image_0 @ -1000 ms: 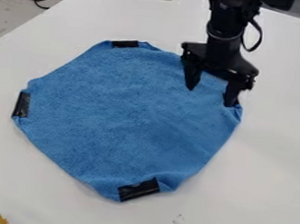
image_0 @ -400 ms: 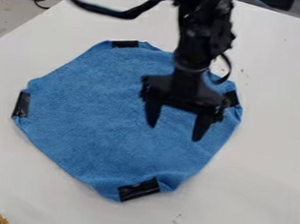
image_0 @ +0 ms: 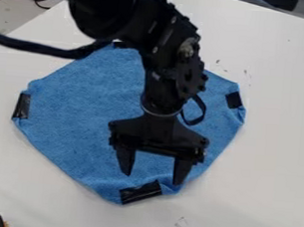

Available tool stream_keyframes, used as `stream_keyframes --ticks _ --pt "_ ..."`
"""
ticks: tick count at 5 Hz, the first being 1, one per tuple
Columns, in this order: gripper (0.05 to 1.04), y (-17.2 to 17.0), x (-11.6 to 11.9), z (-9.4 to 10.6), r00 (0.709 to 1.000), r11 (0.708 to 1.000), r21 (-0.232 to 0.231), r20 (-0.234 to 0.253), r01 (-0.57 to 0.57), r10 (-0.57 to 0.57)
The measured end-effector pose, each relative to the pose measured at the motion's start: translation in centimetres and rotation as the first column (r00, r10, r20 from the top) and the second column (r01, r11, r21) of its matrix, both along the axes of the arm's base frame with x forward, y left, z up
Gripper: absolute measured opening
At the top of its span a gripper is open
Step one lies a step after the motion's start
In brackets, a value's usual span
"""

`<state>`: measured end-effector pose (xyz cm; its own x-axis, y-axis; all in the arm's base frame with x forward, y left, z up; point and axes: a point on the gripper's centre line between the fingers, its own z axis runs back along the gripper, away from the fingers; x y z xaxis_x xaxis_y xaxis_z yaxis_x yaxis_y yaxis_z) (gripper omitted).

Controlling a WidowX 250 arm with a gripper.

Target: Fold the cloth from bottom right to top left

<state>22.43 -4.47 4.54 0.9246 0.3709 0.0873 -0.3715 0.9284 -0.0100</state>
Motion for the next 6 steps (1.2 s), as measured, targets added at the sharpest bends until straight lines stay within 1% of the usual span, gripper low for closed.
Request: stream_keyframes --ticks 1,2,3,4,5,6 --pt "1.000 -0.5 0.1 -0.2 1.000 1.000 -0.020 0.004 0.008 -0.008" --pt "1.000 -1.0 0.4 -1.4 0.999 0.998 -0.050 -0.007 0.046 -0.046" --pt "0.969 -1.2 0.9 -2.5 0.997 0.993 -0.094 -0.016 0.069 -0.071" --pt "0.809 -1.6 0.8 -3.4 0.998 0.989 -0.137 -0.023 0.061 -0.065" --pt "0.521 -1.4 0.4 -3.9 0.999 0.985 -0.169 -0.007 0.037 -0.038" --pt "0.440 -1.5 0.3 -4.1 0.999 0.982 -0.185 0.007 0.047 -0.047"
